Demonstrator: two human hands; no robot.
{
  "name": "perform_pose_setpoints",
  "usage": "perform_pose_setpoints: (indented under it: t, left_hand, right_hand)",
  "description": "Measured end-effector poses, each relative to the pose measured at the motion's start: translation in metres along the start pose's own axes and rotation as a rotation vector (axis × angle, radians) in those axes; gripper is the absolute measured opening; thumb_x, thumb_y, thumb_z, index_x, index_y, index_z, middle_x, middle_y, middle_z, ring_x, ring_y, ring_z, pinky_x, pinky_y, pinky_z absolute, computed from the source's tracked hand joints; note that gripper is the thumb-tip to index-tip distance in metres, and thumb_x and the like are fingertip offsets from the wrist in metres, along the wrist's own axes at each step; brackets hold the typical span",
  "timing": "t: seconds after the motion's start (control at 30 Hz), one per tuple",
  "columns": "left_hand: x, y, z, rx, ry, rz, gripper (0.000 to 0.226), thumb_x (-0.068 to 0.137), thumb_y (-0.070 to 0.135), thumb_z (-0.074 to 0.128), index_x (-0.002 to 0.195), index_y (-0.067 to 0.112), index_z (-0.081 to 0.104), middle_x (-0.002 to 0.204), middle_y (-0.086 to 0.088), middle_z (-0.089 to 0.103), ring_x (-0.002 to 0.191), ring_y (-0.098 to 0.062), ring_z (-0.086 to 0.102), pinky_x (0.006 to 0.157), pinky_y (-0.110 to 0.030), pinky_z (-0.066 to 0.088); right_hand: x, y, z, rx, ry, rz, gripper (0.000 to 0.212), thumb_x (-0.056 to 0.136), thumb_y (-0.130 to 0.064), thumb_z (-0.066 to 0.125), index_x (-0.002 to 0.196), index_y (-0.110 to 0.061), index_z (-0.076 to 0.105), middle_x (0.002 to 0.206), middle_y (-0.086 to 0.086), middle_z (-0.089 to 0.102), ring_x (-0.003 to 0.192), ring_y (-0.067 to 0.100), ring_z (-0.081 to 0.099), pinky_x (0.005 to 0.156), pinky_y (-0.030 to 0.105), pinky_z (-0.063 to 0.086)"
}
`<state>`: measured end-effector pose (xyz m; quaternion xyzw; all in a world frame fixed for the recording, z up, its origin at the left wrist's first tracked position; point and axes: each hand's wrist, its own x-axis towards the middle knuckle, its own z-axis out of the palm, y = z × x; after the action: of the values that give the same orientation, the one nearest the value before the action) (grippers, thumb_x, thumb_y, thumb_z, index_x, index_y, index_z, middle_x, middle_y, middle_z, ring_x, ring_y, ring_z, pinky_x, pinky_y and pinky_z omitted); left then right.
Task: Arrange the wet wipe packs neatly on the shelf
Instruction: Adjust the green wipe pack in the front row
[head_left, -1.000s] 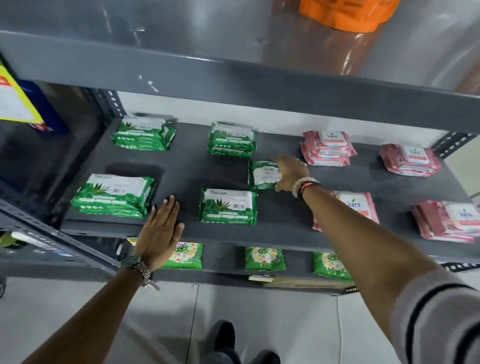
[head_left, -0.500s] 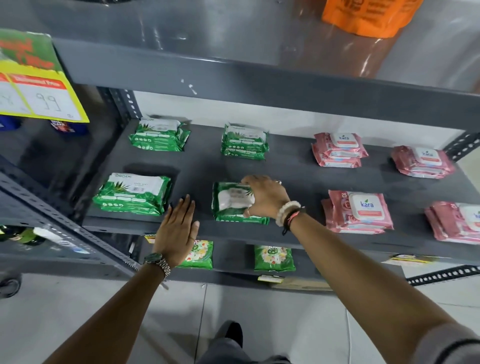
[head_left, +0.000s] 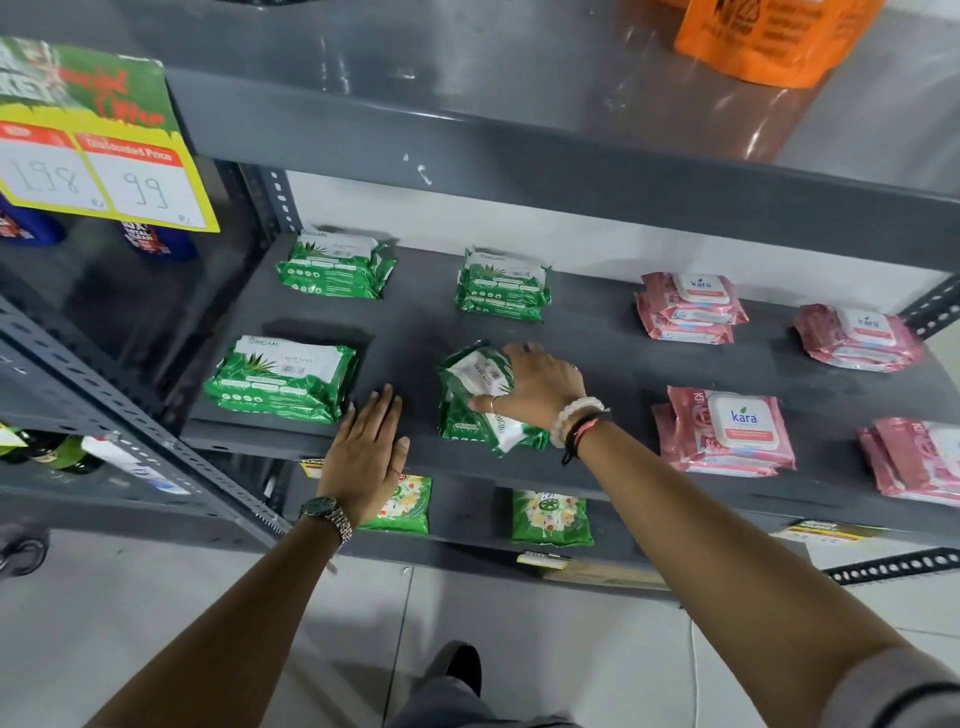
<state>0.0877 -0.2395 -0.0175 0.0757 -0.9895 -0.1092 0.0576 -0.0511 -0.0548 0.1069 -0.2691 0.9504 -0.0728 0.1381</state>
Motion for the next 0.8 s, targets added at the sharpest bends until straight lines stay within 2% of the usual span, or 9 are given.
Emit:
perform_pose_setpoints:
  t: [0.1,0.2,0.23,0.3,0.37,0.47,0.57,0.67,0.8]
  left_hand:
    - [0.001,0.000,0.000,-0.003,0.007,0.002,0.057,0.094,0.034,0.025,0.141,0.003,0.030,0.150,-0.015,0.028,0.138,-0.027,0.023,0.114,-0.044,0.014]
    - [0.001,-0.001,0.001,0.002,0.007,0.007,0.057,0.094,0.035,0.024,0.141,0.003,0.029,0.151,-0.015,0.028,0.138,-0.027,0.022,0.114,-0.043,0.012]
    - [0.001,-0.001,0.002,0.005,0.010,0.010,0.057,0.094,0.035,0.023,0.141,0.003,0.029,0.151,-0.015,0.027,0.139,-0.027,0.022,0.114,-0.043,0.011]
    - [0.001,-0.001,0.003,0.006,0.015,0.008,0.058,0.094,0.035,0.022,0.142,0.003,0.028,0.151,-0.015,0.027,0.139,-0.027,0.022,0.114,-0.042,0.011]
    - [0.001,0.000,0.003,0.008,0.019,0.006,0.058,0.094,0.035,0.022,0.141,0.002,0.028,0.151,-0.015,0.027,0.139,-0.027,0.022,0.114,-0.042,0.010]
    - [0.001,0.000,0.003,0.013,0.022,0.008,0.058,0.095,0.036,0.021,0.141,0.002,0.028,0.151,-0.015,0.027,0.139,-0.027,0.022,0.114,-0.042,0.011]
    - [0.001,0.000,0.003,0.016,0.023,0.008,0.058,0.094,0.036,0.021,0.141,0.002,0.029,0.150,-0.015,0.027,0.138,-0.027,0.022,0.114,-0.042,0.011]
    - [0.001,0.000,0.003,0.014,0.020,0.002,0.058,0.094,0.036,0.021,0.141,0.002,0.029,0.151,-0.015,0.027,0.139,-0.026,0.022,0.114,-0.042,0.010]
    - [0.001,0.000,0.003,0.005,0.018,0.001,0.058,0.094,0.035,0.022,0.141,0.002,0.029,0.151,-0.015,0.026,0.139,-0.026,0.022,0.114,-0.043,0.013]
  right_hand:
    - [0.003,-0.005,0.005,-0.036,-0.013,0.078,0.097,0.072,-0.075,0.054,0.141,-0.010,0.032,0.142,0.014,0.042,0.123,0.034,0.052,0.094,0.046,0.050]
    - [0.003,-0.005,0.000,-0.062,-0.014,0.083,0.090,0.080,-0.074,0.041,0.143,-0.010,0.028,0.144,0.016,0.039,0.122,0.037,0.053,0.092,0.049,0.051]
    - [0.003,-0.003,-0.003,-0.055,0.016,0.049,0.079,0.087,-0.066,0.039,0.142,-0.011,0.028,0.146,0.015,0.037,0.120,0.037,0.054,0.093,0.051,0.050]
    - [0.004,0.004,-0.012,-0.068,0.053,-0.118,0.052,0.095,-0.033,0.045,0.142,-0.018,0.030,0.154,0.011,0.027,0.125,0.035,0.051,0.099,0.053,0.046]
    - [0.003,0.012,-0.020,-0.139,-0.024,-0.330,0.067,0.085,0.002,0.049,0.142,-0.027,0.032,0.161,0.002,0.011,0.141,0.030,0.031,0.105,0.050,0.043]
    - [-0.002,0.014,-0.022,-0.326,-0.144,-0.524,0.084,0.075,0.020,0.045,0.142,-0.030,0.034,0.162,-0.002,0.003,0.149,0.026,0.007,0.110,0.049,0.034]
    - [-0.002,0.012,-0.019,-0.373,-0.124,-0.558,0.083,0.076,0.020,0.047,0.142,-0.028,0.035,0.162,-0.001,0.003,0.149,0.028,0.000,0.118,0.054,0.017]
    - [0.002,0.014,-0.017,-0.387,-0.137,-0.510,0.077,0.079,0.011,0.052,0.145,-0.024,0.031,0.162,-0.001,0.008,0.149,0.027,0.000,0.120,0.055,0.010]
    - [0.006,0.017,-0.010,-0.344,-0.135,-0.341,0.078,0.081,-0.039,0.067,0.145,-0.014,0.031,0.155,0.004,0.030,0.148,0.025,0.015,0.121,0.051,0.010]
